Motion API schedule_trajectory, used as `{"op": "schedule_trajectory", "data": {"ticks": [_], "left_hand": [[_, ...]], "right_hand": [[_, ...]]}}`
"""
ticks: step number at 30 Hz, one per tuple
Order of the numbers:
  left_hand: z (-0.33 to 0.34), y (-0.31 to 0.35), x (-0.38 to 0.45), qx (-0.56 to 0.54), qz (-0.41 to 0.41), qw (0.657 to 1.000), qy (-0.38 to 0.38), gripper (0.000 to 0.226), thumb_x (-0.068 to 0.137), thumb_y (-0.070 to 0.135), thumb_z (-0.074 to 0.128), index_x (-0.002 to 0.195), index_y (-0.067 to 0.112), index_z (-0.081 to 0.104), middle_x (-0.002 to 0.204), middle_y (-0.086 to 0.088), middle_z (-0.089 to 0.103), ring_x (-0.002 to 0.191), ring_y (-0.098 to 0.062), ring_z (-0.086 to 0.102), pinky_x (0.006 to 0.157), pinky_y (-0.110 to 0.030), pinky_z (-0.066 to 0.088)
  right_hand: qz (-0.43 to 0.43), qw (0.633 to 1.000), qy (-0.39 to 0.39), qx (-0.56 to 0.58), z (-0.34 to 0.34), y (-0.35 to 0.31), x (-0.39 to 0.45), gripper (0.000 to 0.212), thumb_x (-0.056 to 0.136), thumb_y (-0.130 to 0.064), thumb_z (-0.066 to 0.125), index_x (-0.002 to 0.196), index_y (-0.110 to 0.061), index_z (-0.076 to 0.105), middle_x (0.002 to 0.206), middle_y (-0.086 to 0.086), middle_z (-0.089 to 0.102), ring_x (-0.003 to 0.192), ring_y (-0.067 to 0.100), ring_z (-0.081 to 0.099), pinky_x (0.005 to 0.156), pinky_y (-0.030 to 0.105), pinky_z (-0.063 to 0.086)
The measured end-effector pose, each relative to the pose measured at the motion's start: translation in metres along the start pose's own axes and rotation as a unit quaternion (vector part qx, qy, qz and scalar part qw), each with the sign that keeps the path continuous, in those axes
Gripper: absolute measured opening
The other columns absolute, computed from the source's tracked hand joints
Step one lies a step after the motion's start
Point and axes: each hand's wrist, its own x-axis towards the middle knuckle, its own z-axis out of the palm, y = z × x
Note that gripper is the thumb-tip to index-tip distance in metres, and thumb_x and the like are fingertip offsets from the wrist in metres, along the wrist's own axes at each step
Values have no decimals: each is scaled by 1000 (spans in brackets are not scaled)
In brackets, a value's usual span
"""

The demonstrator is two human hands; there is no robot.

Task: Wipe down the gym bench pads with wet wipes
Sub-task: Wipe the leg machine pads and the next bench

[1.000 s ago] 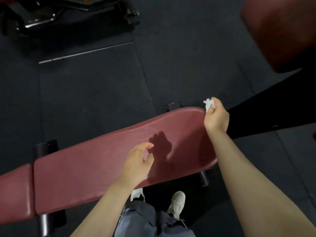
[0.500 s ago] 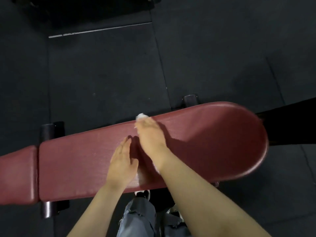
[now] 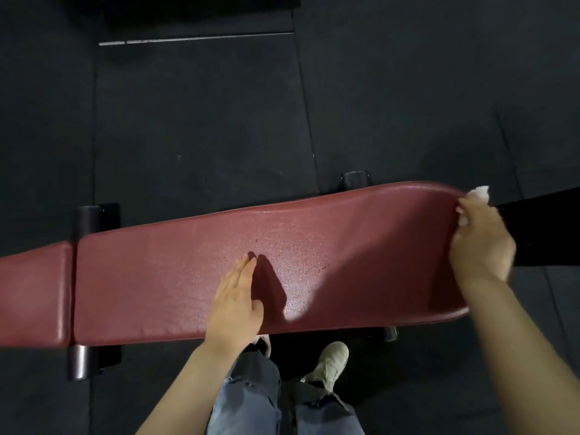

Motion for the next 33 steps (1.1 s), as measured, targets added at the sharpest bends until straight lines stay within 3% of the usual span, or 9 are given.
{"op": "schedule_trajectory", "data": {"ticks": [5,9,11,15,18,23,27,30,33], "left_hand": [[4,-11,-4,-16,-14,999,25,85,82,-6,52,157,19,20,163,6,19,151,-8,11,119,-20,2],[-1,-25,-9,9,-66,996,67,85,81,-2,57,157,14,21,164,-4,18,152,-15,10,122,-26,-3],[-2,-29,-11,13,-81,995,65,83,84,0,57,157,13,20,165,-4,16,152,-16,9,124,-32,2],[8,-16,-17,9,-43,998,33,79,87,0,56,157,15,22,164,1,16,152,-15,10,123,-31,7],[23,0,-20,16,-4,1000,6,76,87,3,55,156,18,25,164,2,16,152,-17,12,123,-32,9],[44,22,-27,-8,8,1000,21,76,88,4,55,156,21,25,165,2,15,152,-18,13,124,-36,13],[46,21,-40,-94,-62,992,63,75,89,0,52,156,20,24,164,6,16,151,-12,12,123,-34,16],[46,7,-53,-104,-98,985,99,75,87,-4,52,155,14,29,163,-2,22,150,-16,16,122,-34,16],[46,-2,-62,-100,-121,982,106,73,87,-3,53,155,15,30,163,-2,21,151,-17,15,123,-38,17]], "right_hand": [[-93,976,-149,130,90,-157,-63,35,100,-17,44,133,-15,57,135,2,57,127,22,51,106,24,31],[-355,818,-440,108,119,-234,-115,48,101,-32,39,148,-21,43,155,-7,38,143,9,32,120,25,16],[-401,797,-440,97,113,-206,-92,49,100,-36,37,148,-24,44,154,-12,36,142,3,29,120,21,12],[-338,901,-264,65,52,-78,-21,58,96,-44,27,142,-18,51,150,-6,42,140,9,38,119,21,16],[-143,984,-104,-4,-8,24,-4,34,102,-18,45,133,-17,61,143,-4,52,134,19,48,113,21,24],[-1,998,22,51,2,5,-29,31,98,-4,49,125,-6,65,132,11,62,119,33,60,101,36,43],[-108,966,-200,120,58,-130,-85,31,100,-17,43,124,-20,63,117,5,66,104,25,63,91,37,49],[-335,855,-375,127,87,-184,-129,41,102,-27,41,142,-26,51,149,-7,46,138,9,38,118,32,26],[-431,815,-374,101,91,-157,-103,42,101,-35,42,142,-34,49,154,-15,36,142,6,29,115,19,15]]}}
